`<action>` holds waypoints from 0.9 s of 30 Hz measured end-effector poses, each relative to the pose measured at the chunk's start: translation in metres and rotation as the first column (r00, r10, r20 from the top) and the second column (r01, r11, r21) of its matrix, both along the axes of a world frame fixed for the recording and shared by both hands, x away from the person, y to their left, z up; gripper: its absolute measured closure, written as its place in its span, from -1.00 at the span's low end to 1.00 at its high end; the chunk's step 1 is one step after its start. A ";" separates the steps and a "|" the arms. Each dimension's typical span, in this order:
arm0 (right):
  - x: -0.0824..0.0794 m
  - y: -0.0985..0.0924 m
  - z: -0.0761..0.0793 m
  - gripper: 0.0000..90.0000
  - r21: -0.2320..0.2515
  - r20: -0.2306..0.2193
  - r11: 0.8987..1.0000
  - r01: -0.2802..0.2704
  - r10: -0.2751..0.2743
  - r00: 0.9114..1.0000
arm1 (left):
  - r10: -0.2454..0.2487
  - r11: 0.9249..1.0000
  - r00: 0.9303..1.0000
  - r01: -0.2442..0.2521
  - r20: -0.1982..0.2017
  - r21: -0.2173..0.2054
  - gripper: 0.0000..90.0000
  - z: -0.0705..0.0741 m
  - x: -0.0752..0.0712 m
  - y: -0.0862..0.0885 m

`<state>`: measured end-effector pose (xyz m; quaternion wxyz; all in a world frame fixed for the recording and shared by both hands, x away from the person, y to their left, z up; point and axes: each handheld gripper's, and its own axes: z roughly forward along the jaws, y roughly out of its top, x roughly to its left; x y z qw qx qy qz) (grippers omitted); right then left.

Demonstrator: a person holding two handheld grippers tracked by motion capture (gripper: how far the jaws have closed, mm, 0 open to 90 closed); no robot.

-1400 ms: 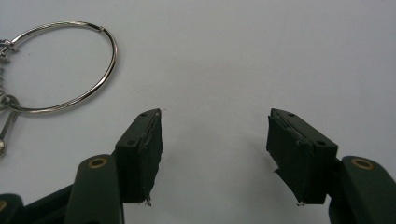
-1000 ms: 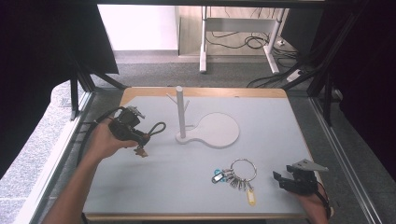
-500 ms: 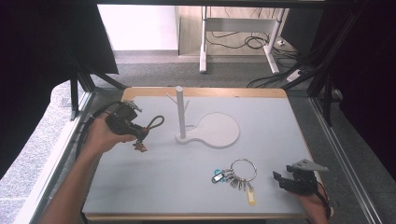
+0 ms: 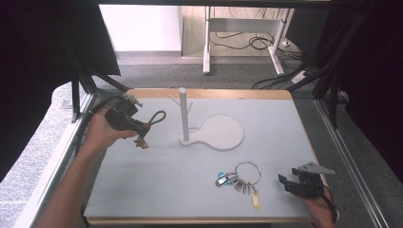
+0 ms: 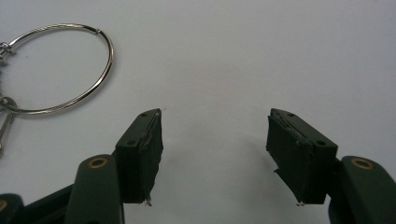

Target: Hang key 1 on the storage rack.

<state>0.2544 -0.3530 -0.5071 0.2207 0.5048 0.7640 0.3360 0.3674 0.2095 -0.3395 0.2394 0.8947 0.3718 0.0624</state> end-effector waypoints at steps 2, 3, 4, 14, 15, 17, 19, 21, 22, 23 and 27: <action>0.000 0.000 0.000 -0.19 -0.001 0.001 1.000 -0.001 0.001 1.000 | -0.004 1.000 1.000 0.004 0.000 0.004 0.48 0.002 0.001 -0.001; 0.000 0.000 0.000 -0.19 0.000 0.000 1.000 0.000 0.000 1.000 | -0.005 1.000 1.000 0.005 -0.002 0.004 0.48 0.002 0.001 -0.002; 0.000 0.000 0.000 -0.19 0.000 0.000 1.000 -0.001 0.001 1.000 | -0.008 1.000 1.000 0.008 -0.002 0.006 0.48 0.003 0.002 -0.002; 0.000 0.000 0.000 -0.19 0.000 -0.001 1.000 0.001 -0.001 1.000 | -0.012 1.000 1.000 0.012 -0.011 0.016 0.48 0.013 0.011 -0.010; 0.000 0.000 0.000 -0.19 0.000 -0.002 1.000 0.001 -0.001 1.000 | -0.016 1.000 1.000 0.016 -0.010 0.020 0.48 0.014 0.012 -0.011; 0.000 0.000 0.000 -0.19 0.002 -0.001 1.000 -0.001 0.001 1.000 | -0.015 1.000 1.000 0.015 -0.010 0.018 0.48 0.016 0.013 -0.012; 0.000 0.000 0.000 -0.19 -0.001 -0.002 1.000 -0.001 0.001 1.000 | -0.014 1.000 1.000 0.014 -0.010 0.013 0.48 0.018 0.015 -0.013; 0.000 0.000 0.000 -0.19 0.000 -0.002 1.000 -0.001 0.001 1.000 | -0.015 1.000 1.000 0.015 -0.012 0.004 0.48 0.020 0.017 -0.014; 0.000 0.000 0.000 -0.19 0.000 -0.002 1.000 -0.001 0.001 1.000 | -0.013 1.000 1.000 0.013 -0.013 0.002 0.48 0.021 0.018 -0.014; 0.000 0.000 0.000 -0.19 0.000 -0.002 1.000 -0.001 0.001 1.000 | -0.012 1.000 1.000 0.012 -0.011 0.000 0.48 0.021 0.018 -0.014; 0.000 0.000 -0.001 -0.19 0.001 -0.003 1.000 0.000 0.000 1.000 | -0.009 1.000 1.000 0.009 -0.011 -0.011 0.48 0.025 0.022 -0.015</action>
